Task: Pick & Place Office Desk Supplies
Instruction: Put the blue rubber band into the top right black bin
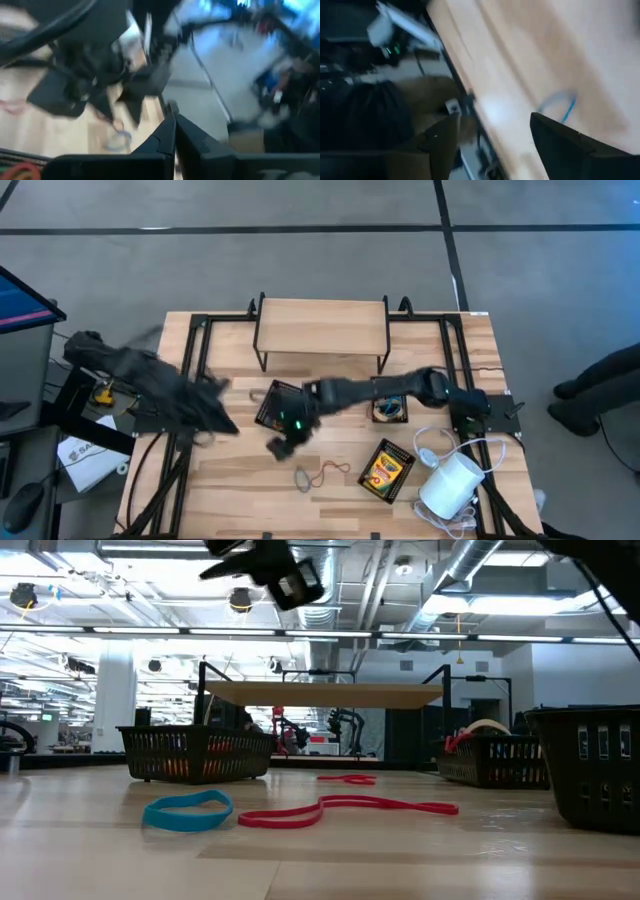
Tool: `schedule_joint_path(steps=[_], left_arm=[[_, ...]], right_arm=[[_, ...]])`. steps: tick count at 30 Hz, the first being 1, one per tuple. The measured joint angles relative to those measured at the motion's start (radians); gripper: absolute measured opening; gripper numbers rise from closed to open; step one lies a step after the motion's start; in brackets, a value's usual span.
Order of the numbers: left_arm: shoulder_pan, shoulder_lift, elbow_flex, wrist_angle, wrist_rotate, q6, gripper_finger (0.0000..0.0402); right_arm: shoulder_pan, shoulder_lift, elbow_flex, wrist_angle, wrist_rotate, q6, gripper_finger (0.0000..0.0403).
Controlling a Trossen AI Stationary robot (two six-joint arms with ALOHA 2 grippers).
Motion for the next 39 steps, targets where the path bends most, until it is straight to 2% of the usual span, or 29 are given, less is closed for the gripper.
schedule_joint_path(steps=[4,8,10,14,17,23,26,29,31,36,39], left_arm=[[0.001,0.151,-0.014,0.019,0.164,0.049,0.0003],[0.048,0.240,-0.014,0.136,0.367,0.103,0.0001],[0.078,0.259,-0.014,0.165,0.407,0.122,0.0001],[0.130,0.283,-0.012,0.199,0.420,0.160,0.0003],[0.170,0.325,-0.012,0.196,0.426,0.238,0.0002],[0.203,0.514,-0.012,0.174,0.420,0.419,0.0005],[0.193,0.610,-0.012,0.175,0.383,0.531,0.0011],[0.170,0.690,-0.012,0.177,0.299,0.660,0.0022],[0.155,0.742,-0.012,0.195,0.287,0.733,0.0035],[0.114,0.868,-0.012,0.260,0.284,0.802,0.0093],[0.088,0.930,-0.012,0.294,0.226,0.802,0.0140]], right_arm=[[0.117,0.000,0.000,-0.128,0.002,0.134,0.0225],[0.246,0.000,0.000,-0.291,0.038,0.329,0.0214],[0.307,-0.003,0.000,-0.343,0.066,0.436,0.0209],[0.427,-0.033,0.000,-0.366,0.152,0.696,0.0201],[0.516,-0.077,0.005,-0.367,0.292,0.925,0.0195],[0.639,-0.182,0.009,-0.453,0.698,1.271,0.0182],[0.657,-0.229,0.009,-0.541,0.778,1.323,0.0176],[0.645,-0.275,0.009,-0.633,0.789,1.324,0.0172],[0.625,-0.310,-0.001,-0.629,0.804,1.288,0.0170],[0.569,-0.366,-0.005,-0.633,0.915,1.162,0.0169],[0.533,-0.384,-0.005,-0.634,0.938,1.090,0.0169]])
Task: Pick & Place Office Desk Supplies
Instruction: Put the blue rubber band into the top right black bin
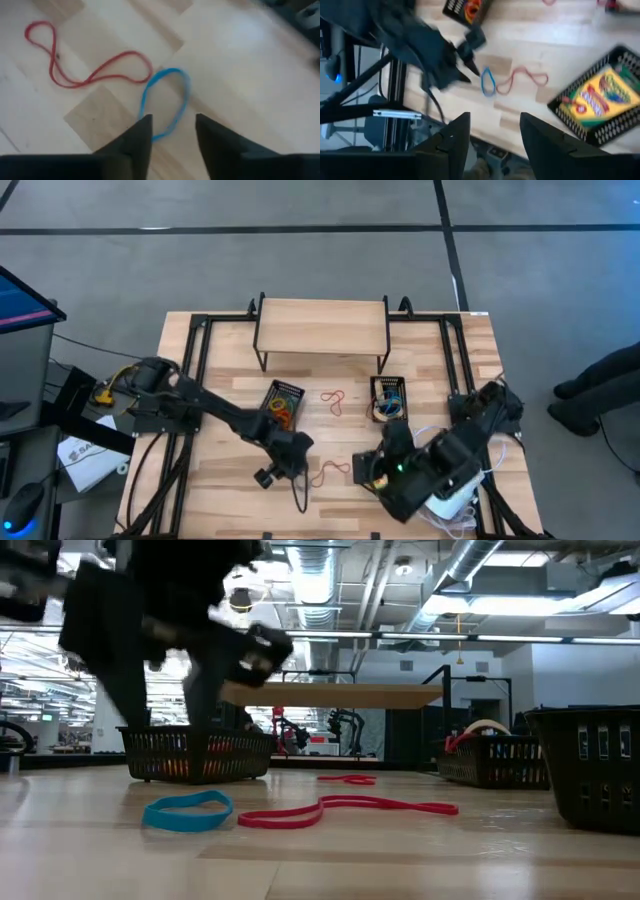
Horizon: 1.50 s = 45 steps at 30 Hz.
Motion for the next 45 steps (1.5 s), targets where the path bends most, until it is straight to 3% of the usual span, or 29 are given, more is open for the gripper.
schedule_joint_path(steps=[7,11,14,18,19,22,28,32,36,41,45], left_arm=[[-0.049,0.109,0.002,0.047,-0.154,0.003,0.0235],[-0.054,0.148,0.005,0.060,-0.164,0.002,0.0248],[-0.057,0.152,0.004,0.067,-0.162,0.006,0.0199],[-0.056,0.130,0.001,0.091,-0.142,0.002,0.0048],[-0.052,0.123,-0.001,0.102,-0.125,-0.001,0.0025],[-0.045,0.107,-0.004,0.146,-0.106,-0.049,0.0009],[0.019,-0.027,-0.004,0.135,-0.091,-0.132,0.0001],[0.106,-0.191,-0.002,0.148,-0.044,-0.229,0.0001],[0.198,-0.388,-0.002,0.121,-0.010,-0.317,0.0001],[0.328,-0.616,0.000,0.114,0.136,-0.499,0.0001],[0.405,-0.713,0.000,0.157,0.397,-0.757,0.0001]], right_arm=[[-0.067,-0.008,0.000,0.008,0.000,-0.130,0.0169],[-0.087,-0.008,0.000,0.020,0.000,-0.163,0.0169],[-0.099,-0.008,0.000,0.020,0.003,-0.164,0.0169],[-0.098,-0.008,0.000,0.023,0.050,-0.152,0.0169],[-0.098,-0.008,0.000,0.022,0.068,-0.136,0.0169],[-0.088,-0.008,0.000,0.003,0.143,-0.069,0.0169],[-0.036,-0.008,-0.001,0.002,0.315,-0.025,0.0169],[-0.014,-0.008,-0.001,0.001,0.372,-0.028,0.0169],[-0.012,-0.008,-0.001,0.002,0.464,-0.131,0.0169],[-0.054,-0.008,-0.001,0.045,0.555,-0.340,0.0169],[-0.111,-0.008,-0.002,0.311,0.615,-0.758,0.0169]])
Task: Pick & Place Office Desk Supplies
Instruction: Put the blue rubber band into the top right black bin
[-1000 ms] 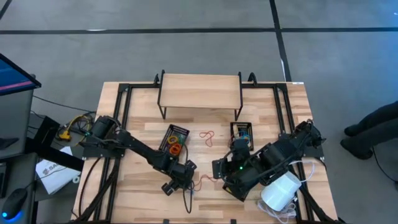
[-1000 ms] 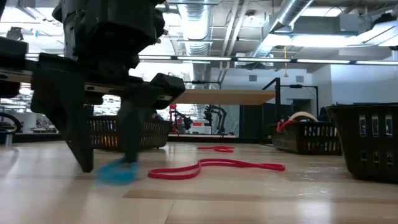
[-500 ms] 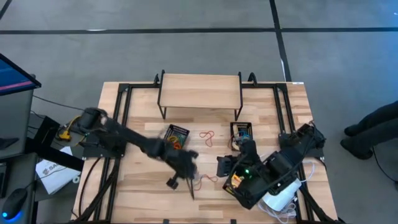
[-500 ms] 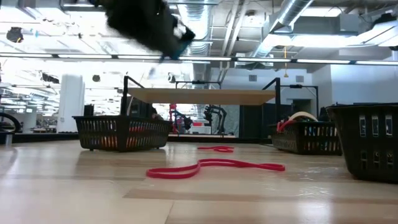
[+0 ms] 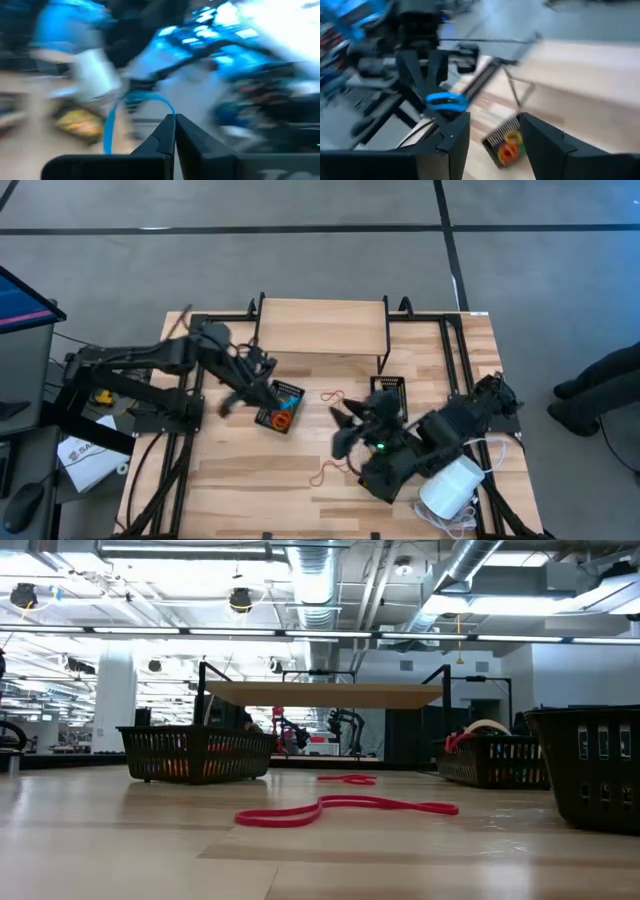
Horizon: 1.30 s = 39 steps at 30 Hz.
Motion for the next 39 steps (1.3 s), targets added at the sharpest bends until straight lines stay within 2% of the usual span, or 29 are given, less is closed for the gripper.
schedule_joint_path(steps=[3,6,10,13,17,27,39], left_arm=[[-0.003,-0.035,-0.001,0.100,0.132,-0.117,0.0001],[-0.025,-0.069,-0.001,0.234,0.146,-0.176,0.0001],[-0.028,-0.094,0.001,0.380,0.118,-0.246,0.0001],[-0.028,-0.106,0.000,0.401,0.075,-0.256,0.0001],[-0.027,-0.100,0.000,0.395,0.064,-0.239,0.0001],[-0.042,-0.074,-0.001,0.409,0.042,-0.237,0.0001],[-0.039,-0.076,-0.001,0.466,0.029,-0.259,0.0001]], right_arm=[[-0.056,0.000,0.000,0.279,-0.084,-0.371,0.0169],[-0.120,0.000,0.000,0.502,-0.232,-0.614,0.0169],[-0.188,0.000,0.000,0.647,-0.432,-0.714,0.0169],[-0.225,0.006,0.001,0.701,-0.585,-0.725,0.0173],[-0.251,0.045,0.001,0.803,-0.694,-0.742,0.0184],[-0.275,0.093,-0.001,0.857,-0.723,-0.730,0.0206],[-0.286,0.099,0.000,0.912,-0.724,-0.740,0.0152]])
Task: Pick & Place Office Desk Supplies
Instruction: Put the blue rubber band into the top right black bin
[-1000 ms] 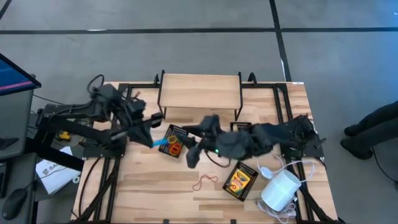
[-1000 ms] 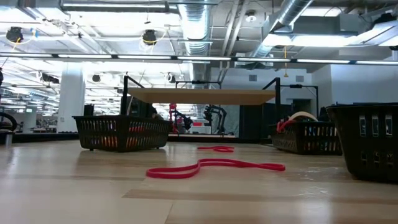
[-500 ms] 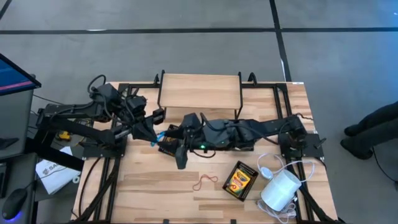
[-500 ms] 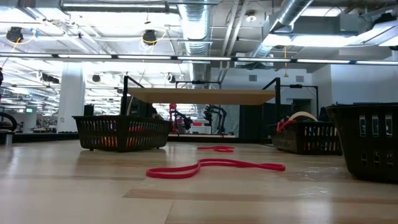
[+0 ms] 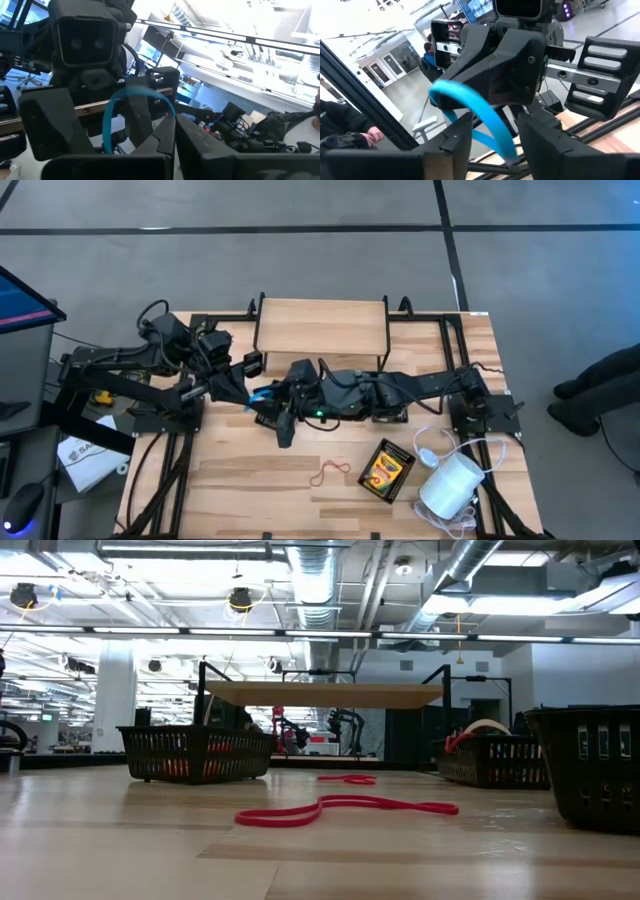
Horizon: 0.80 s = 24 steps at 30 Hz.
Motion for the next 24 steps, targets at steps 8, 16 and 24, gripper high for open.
schedule_joint_path(steps=[8,16,24], left_arm=[[0.000,0.000,0.000,0.003,-0.008,0.043,0.0003],[0.000,-0.021,0.000,-0.020,0.155,0.095,0.0073],[0.105,-0.135,0.000,-0.427,0.123,0.296,0.0145]], right_arm=[[0.008,0.000,0.000,-0.003,-0.051,-0.042,0.0012],[0.019,0.000,0.001,-0.057,0.075,-0.014,0.0003],[0.022,-0.007,0.002,-0.506,0.263,0.309,0.0001]])
